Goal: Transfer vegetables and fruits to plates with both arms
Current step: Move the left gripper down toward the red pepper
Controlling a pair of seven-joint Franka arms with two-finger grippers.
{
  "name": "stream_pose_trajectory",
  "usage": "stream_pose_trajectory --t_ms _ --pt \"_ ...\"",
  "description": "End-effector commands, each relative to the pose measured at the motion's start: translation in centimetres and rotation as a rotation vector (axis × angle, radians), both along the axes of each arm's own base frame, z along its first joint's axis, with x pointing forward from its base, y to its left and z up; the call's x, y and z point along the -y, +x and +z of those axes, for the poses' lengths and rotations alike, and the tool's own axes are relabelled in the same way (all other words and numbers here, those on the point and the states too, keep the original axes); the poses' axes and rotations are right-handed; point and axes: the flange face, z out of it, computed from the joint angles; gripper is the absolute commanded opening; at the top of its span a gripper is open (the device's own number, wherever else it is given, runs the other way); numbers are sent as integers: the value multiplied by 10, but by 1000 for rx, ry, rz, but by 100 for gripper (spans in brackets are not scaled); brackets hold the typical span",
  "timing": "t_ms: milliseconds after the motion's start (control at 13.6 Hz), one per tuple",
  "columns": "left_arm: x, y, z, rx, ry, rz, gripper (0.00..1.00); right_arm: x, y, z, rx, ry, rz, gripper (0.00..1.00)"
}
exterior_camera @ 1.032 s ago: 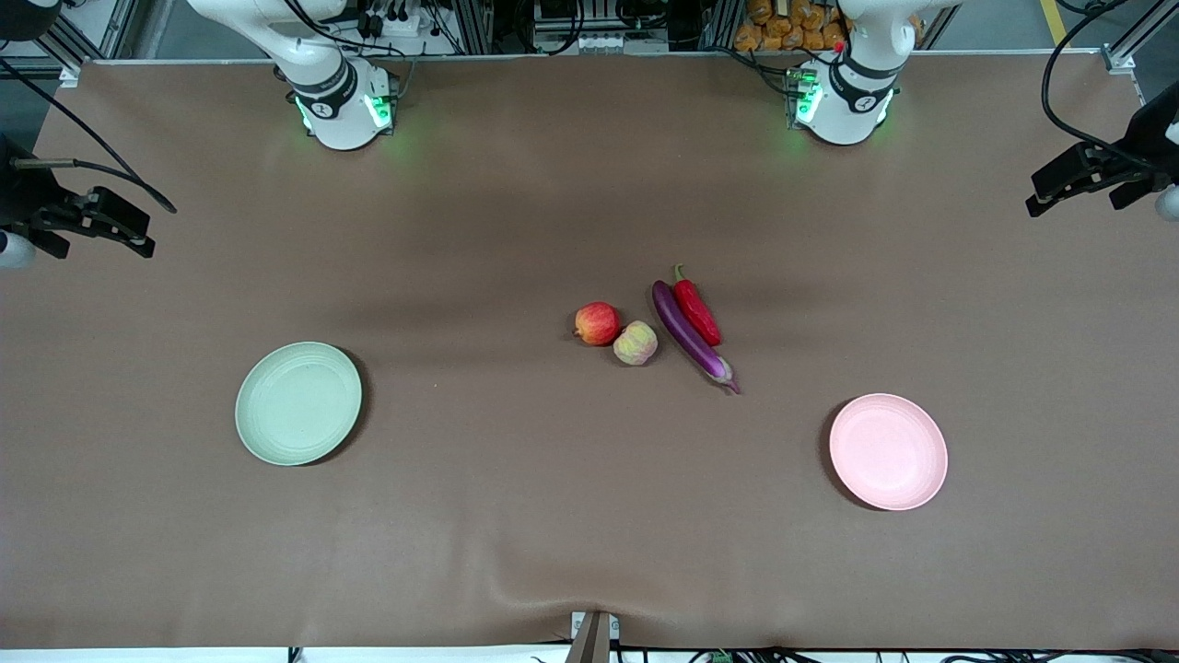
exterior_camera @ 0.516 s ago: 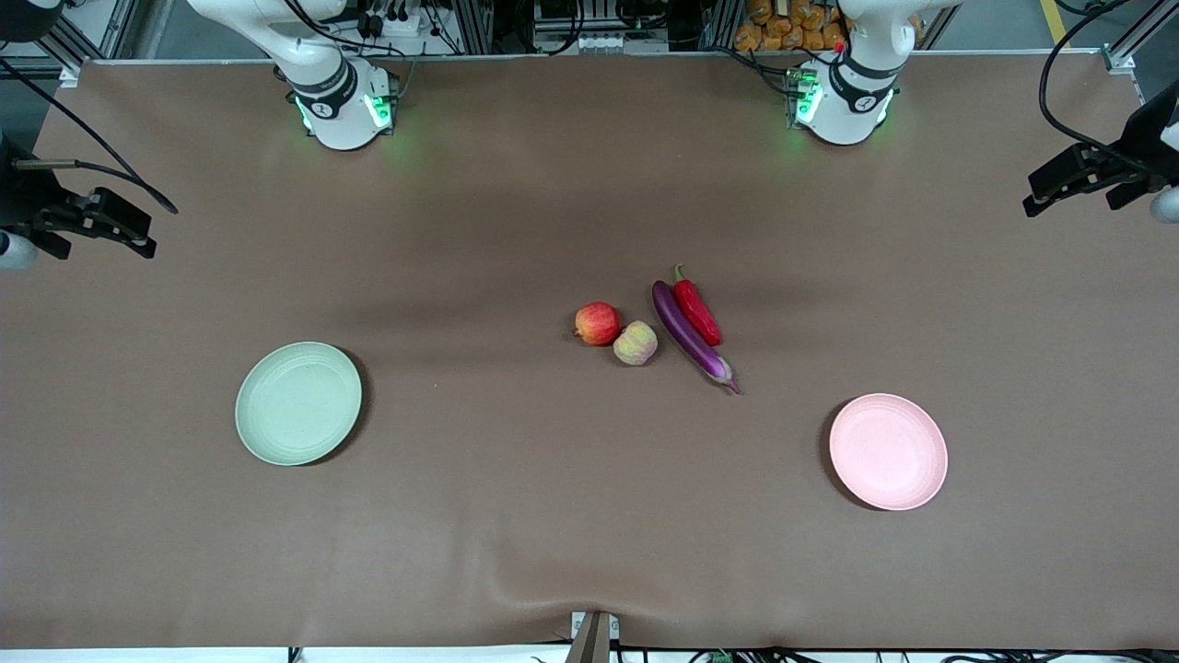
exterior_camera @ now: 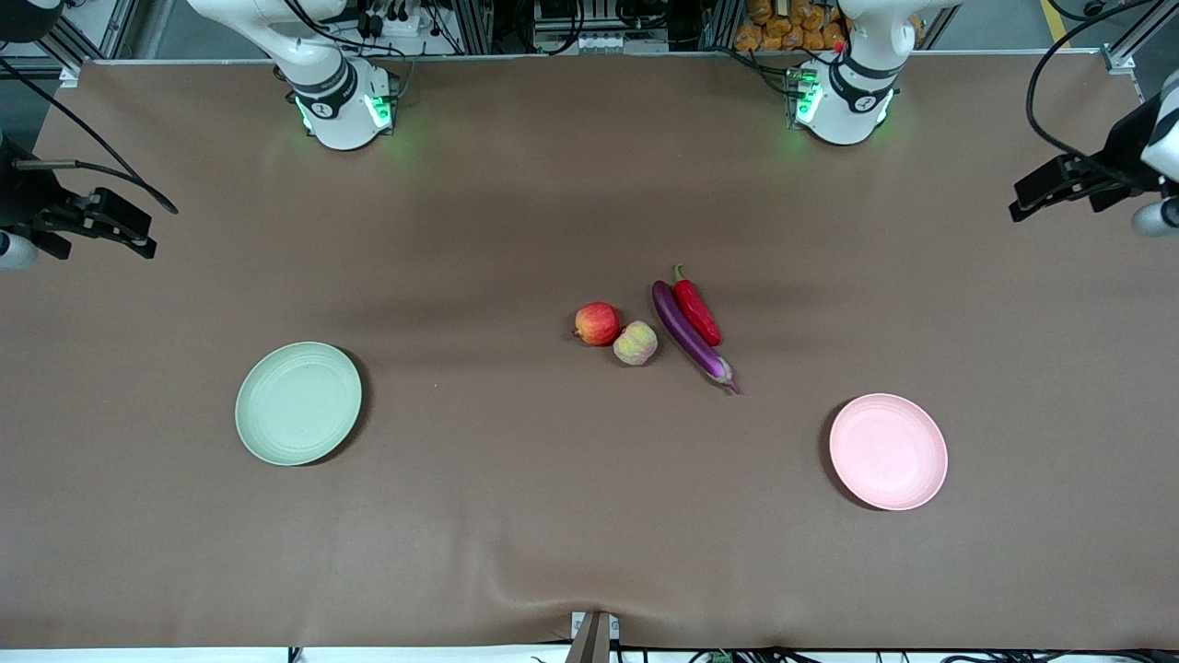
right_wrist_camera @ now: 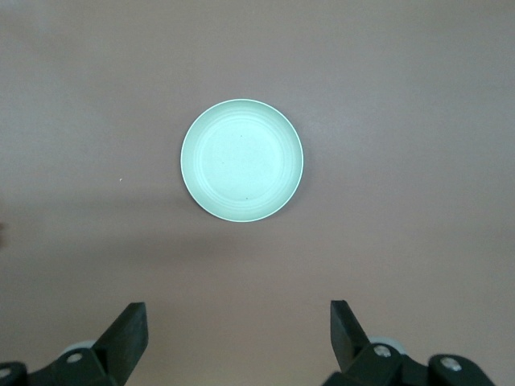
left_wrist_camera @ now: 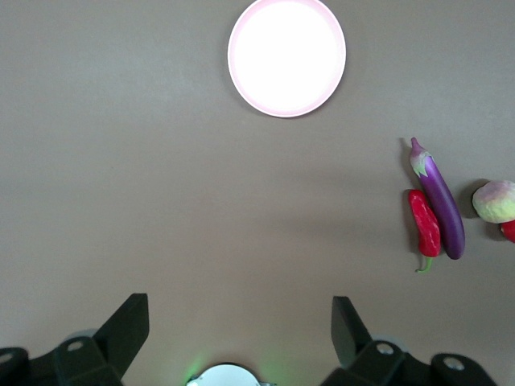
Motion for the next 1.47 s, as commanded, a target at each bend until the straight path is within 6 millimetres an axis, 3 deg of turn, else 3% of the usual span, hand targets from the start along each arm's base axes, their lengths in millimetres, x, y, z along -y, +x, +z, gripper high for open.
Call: stream_pose_trajectory --t_ms 0,295,516,811,1105,1400 --pt "19 14 -24 -42 -17 40 100 -1 2 3 4 3 8 100" --pt "51 29 -75 -43 -22 49 100 0 2 3 4 3 7 100" --pt "96 28 -130 -4 -23 89 100 -2 2 4 5 3 10 100" --pt "142 48 -196 -1 -80 150 100 -3 2 3 4 4 10 100" --pt "204 36 -255 -100 -70 245 100 -3 1 2 -2 4 10 100" --pt "252 20 -295 -88 -76 321 100 -6 1 2 -2 4 14 100"
